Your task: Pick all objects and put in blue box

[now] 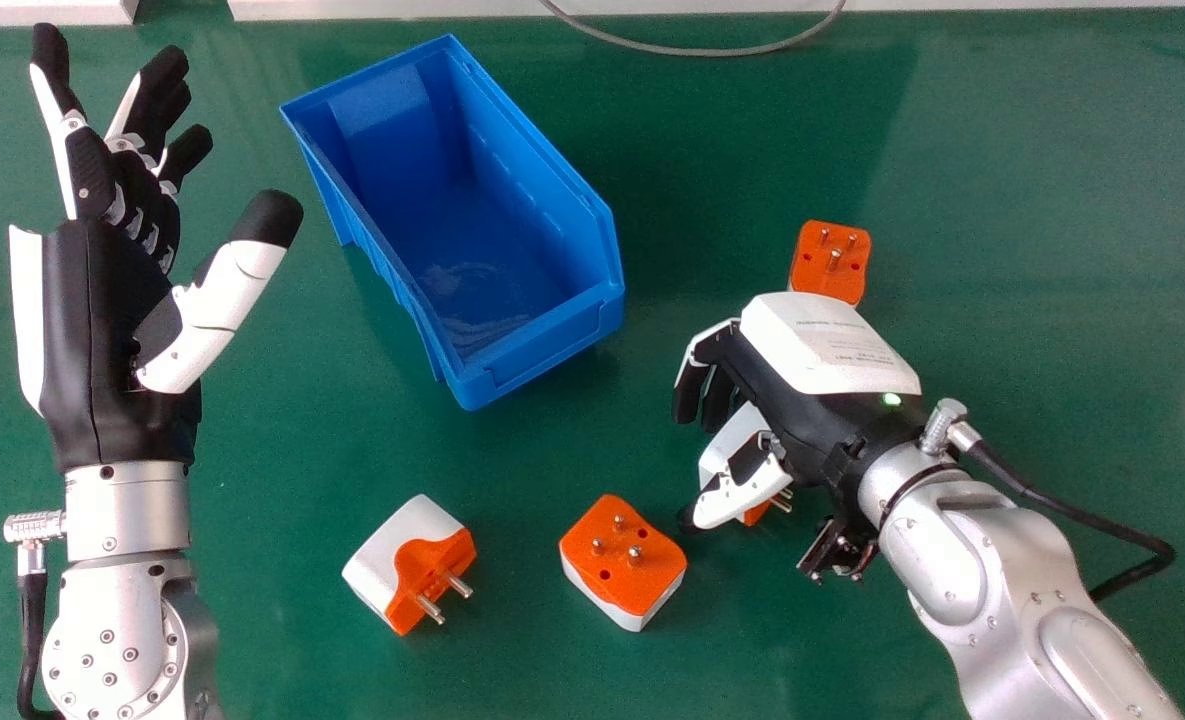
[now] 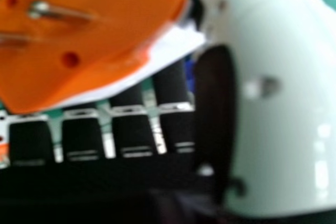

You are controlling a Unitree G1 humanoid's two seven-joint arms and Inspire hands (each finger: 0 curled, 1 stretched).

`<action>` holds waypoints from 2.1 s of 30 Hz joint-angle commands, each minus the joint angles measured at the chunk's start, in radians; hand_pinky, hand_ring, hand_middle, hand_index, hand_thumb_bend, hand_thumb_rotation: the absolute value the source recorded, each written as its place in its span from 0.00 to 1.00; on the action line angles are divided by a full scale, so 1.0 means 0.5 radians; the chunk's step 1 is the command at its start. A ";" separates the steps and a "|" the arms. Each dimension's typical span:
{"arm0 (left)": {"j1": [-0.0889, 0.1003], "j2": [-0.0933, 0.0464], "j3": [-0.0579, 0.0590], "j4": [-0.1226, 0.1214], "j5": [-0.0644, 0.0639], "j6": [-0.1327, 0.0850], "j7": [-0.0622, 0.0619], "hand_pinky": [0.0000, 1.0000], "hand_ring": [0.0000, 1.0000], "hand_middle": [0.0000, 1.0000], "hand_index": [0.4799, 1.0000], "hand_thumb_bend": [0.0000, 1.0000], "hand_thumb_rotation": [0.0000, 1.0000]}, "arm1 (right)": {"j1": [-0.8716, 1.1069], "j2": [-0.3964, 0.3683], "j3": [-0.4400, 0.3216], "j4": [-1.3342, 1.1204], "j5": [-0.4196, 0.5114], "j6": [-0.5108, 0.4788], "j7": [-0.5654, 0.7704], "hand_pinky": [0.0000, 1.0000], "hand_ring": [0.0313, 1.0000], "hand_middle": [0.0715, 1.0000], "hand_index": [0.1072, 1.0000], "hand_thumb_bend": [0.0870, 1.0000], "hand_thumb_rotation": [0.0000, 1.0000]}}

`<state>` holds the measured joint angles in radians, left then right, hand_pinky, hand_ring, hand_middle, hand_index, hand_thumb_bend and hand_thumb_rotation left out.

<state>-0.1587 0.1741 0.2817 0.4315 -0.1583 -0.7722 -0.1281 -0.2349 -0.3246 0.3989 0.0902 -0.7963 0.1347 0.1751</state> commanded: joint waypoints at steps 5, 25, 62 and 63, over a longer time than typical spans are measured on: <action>-0.033 0.016 0.014 0.003 0.023 -0.049 0.038 0.88 0.93 0.91 0.81 0.86 0.51 | 0.038 -0.009 -0.080 -0.209 0.074 -0.070 -0.090 0.30 0.40 0.48 0.47 0.44 0.00; -0.083 0.029 0.012 0.055 0.016 -0.075 0.015 0.88 0.93 0.91 0.81 0.85 0.50 | -0.105 0.038 -0.195 -0.582 0.139 -0.289 -0.291 0.33 0.39 0.44 0.48 0.45 0.00; -0.137 0.107 0.010 0.194 0.246 -0.185 0.249 0.86 0.90 0.89 0.78 0.87 0.57 | -1.543 0.561 0.414 1.736 -0.150 -0.736 -1.202 0.34 0.45 0.48 0.47 0.45 0.00; -0.136 0.106 0.007 0.193 0.233 -0.183 0.240 0.86 0.90 0.89 0.78 0.87 0.57 | -1.543 0.549 0.439 1.716 -0.183 -0.707 -1.192 0.38 0.49 0.52 0.47 0.45 0.02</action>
<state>-0.2105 0.2131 0.2840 0.5353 -0.0391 -0.8397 -0.0102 -0.9553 -0.0463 0.6059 0.9843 -0.8762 -0.2234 -0.4215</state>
